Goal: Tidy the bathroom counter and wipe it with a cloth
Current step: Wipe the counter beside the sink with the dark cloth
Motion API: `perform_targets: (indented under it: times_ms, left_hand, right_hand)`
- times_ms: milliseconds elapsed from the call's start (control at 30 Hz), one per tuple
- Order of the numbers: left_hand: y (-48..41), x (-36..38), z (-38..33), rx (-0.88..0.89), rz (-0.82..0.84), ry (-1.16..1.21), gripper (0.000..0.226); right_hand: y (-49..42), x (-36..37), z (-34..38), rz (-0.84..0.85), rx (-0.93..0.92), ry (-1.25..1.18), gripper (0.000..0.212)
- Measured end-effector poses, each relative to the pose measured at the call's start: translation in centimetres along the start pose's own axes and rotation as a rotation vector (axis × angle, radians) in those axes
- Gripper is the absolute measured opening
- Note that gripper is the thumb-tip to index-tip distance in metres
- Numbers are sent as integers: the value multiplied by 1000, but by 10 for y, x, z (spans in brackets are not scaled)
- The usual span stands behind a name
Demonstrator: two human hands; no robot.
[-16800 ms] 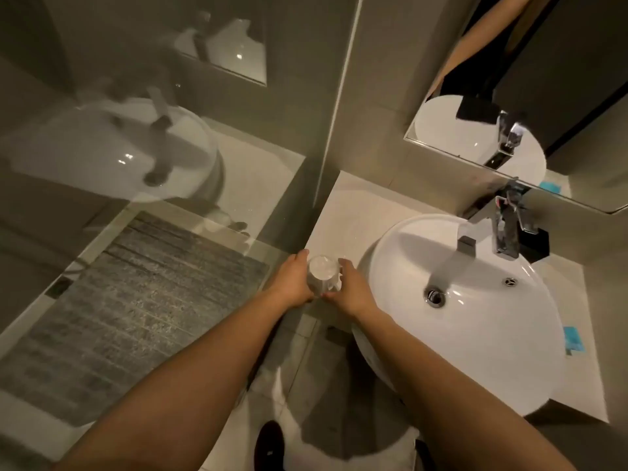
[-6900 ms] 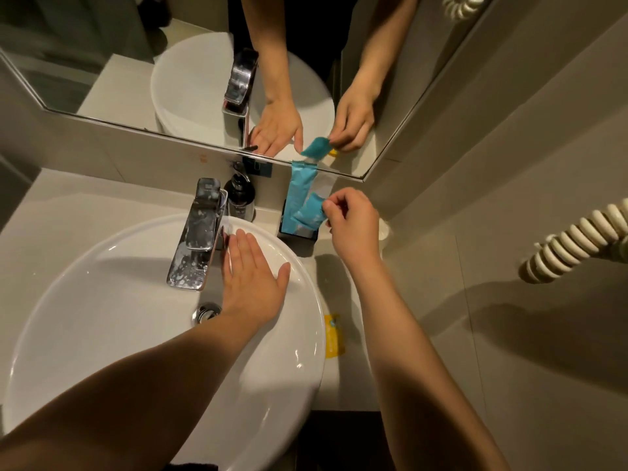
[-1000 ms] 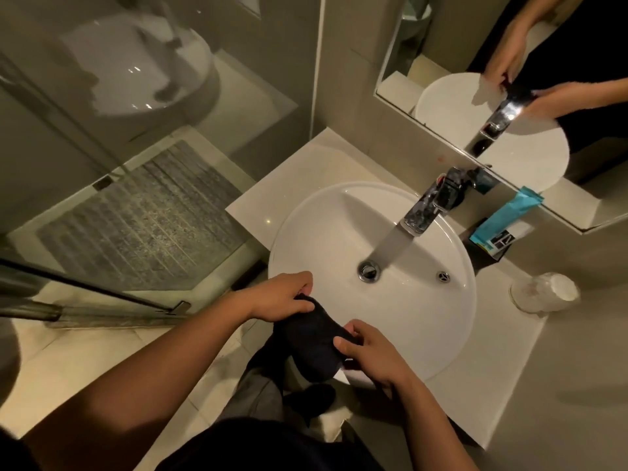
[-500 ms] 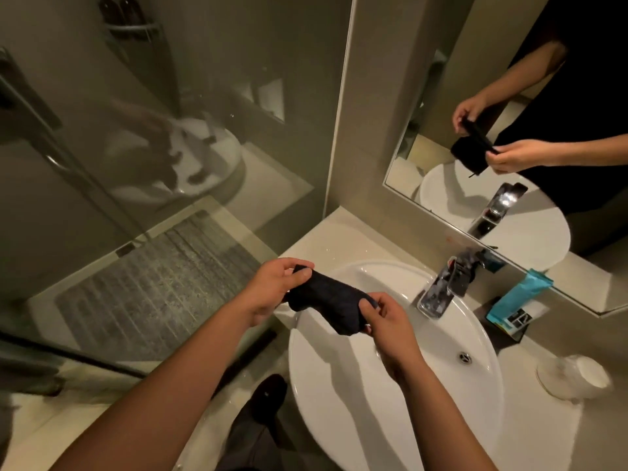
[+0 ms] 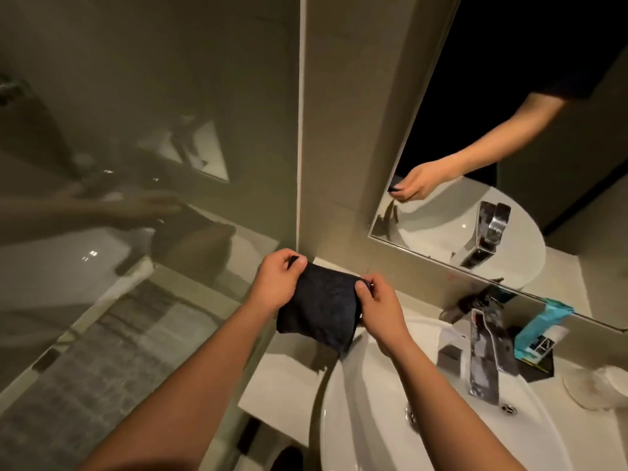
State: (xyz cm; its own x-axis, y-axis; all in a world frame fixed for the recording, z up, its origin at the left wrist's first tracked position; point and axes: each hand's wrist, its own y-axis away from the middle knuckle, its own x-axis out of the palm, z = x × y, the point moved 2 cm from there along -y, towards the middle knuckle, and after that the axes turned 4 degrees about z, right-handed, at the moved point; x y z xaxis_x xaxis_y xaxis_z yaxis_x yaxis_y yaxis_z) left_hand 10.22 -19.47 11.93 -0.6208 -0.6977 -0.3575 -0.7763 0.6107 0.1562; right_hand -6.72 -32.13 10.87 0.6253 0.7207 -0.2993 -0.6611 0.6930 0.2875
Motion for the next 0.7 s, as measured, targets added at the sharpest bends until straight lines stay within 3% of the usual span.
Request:
perform_targets:
  times_ms: [100,167,233,333,500,633,700]
  left_hand:
    - [-54,13,3,-11,-3,27,14]
    - [-78,24,14,-64,40,4,47]
    - [-87,34,35,-112,66,-61,63]
    - [-77,48,68,-75,68,-154,56]
    - [-61,78,109,-2,170,-243,42]
    - [-73,101,118,142,369,-474,48]
    - [-84,112,120,258,497,-608,57]
  right_hand:
    - [-52,6,-7,-128,24,4,19]
    - [-78,8,-18,-177,65,62,31]
    - [-90,6,-31,-186,129,168,47]
    - [-85,0,-52,-193,161,278,46]
    - [-44,-6,-73,-251,37,432,39]
    - [-6,-14,-100,-316,-3,622,43]
    - [3,-14,-116,-288,48,734,59]
